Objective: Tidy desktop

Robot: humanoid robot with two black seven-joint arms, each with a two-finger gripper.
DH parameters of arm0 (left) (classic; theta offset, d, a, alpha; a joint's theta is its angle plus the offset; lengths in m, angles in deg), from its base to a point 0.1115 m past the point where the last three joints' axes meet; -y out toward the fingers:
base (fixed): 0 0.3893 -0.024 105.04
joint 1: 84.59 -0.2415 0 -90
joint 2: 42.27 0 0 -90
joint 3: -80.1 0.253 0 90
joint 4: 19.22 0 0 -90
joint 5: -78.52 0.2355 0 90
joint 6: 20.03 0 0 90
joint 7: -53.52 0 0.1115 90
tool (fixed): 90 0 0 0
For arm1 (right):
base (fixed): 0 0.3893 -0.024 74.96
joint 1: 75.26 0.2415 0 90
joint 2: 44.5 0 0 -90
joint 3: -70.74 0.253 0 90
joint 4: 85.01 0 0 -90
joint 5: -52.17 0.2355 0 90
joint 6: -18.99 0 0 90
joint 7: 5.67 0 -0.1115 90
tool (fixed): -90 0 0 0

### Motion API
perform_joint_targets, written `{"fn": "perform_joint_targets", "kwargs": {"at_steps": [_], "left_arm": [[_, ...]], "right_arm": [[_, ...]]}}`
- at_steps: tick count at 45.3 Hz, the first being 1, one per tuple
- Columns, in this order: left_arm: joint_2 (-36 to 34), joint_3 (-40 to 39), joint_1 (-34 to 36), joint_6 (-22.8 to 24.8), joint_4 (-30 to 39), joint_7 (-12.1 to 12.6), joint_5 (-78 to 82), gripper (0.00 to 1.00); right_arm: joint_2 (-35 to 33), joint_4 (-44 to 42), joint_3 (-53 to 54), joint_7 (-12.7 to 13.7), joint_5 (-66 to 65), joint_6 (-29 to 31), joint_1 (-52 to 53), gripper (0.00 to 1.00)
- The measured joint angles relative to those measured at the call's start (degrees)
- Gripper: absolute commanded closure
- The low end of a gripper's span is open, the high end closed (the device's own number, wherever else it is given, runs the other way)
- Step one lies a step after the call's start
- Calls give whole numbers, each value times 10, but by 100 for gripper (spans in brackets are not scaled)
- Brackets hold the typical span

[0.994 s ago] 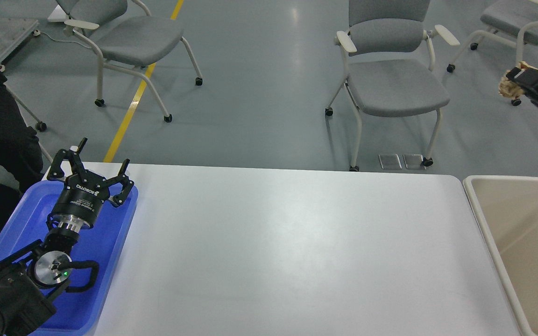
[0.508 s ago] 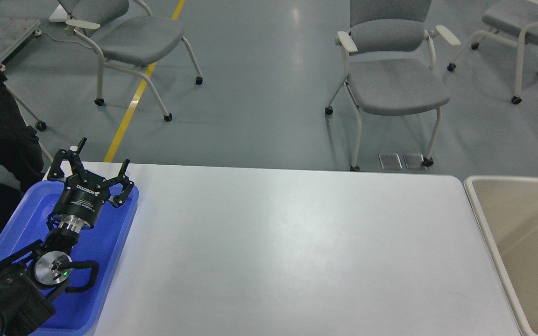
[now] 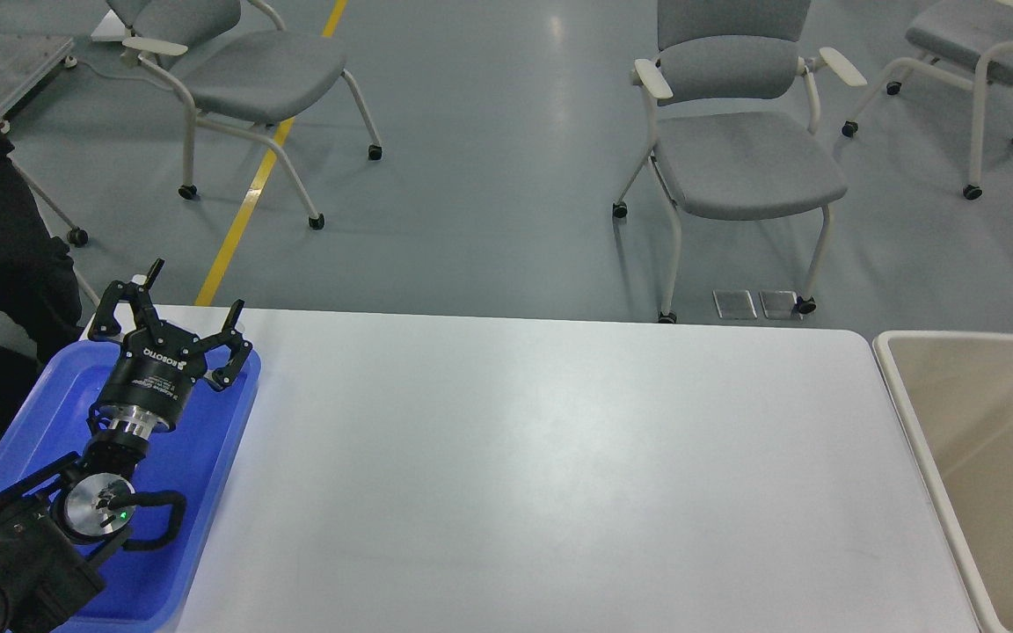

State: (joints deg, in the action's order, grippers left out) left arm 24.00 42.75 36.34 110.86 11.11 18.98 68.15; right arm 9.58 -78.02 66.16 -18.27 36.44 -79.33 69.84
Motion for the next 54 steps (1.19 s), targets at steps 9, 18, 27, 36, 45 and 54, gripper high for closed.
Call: {"fn": "perform_joint_targets", "kwargs": {"at_steps": [9, 18, 27, 36, 45, 54], "left_arm": [[0, 0, 0, 0, 0, 0, 0, 2], [0, 0, 0, 0, 0, 0, 0, 2], [0, 0, 0, 0, 0, 0, 0, 2], [0, 0, 0, 0, 0, 0, 0, 2], [0, 0, 0, 0, 0, 0, 0, 2], [0, 0, 0, 0, 0, 0, 0, 2]], "right_arm": [[38, -37, 4, 37, 13, -1, -50, 100], [76, -50, 5, 56, 44, -3, -96, 100], [112, -56, 5, 66, 57, -5, -131, 100], [140, -58, 5, 71, 62, -6, -159, 100], [158, -58, 5, 73, 65, -7, -175, 100], [164, -58, 6, 74, 65, -8, -182, 72]]}}
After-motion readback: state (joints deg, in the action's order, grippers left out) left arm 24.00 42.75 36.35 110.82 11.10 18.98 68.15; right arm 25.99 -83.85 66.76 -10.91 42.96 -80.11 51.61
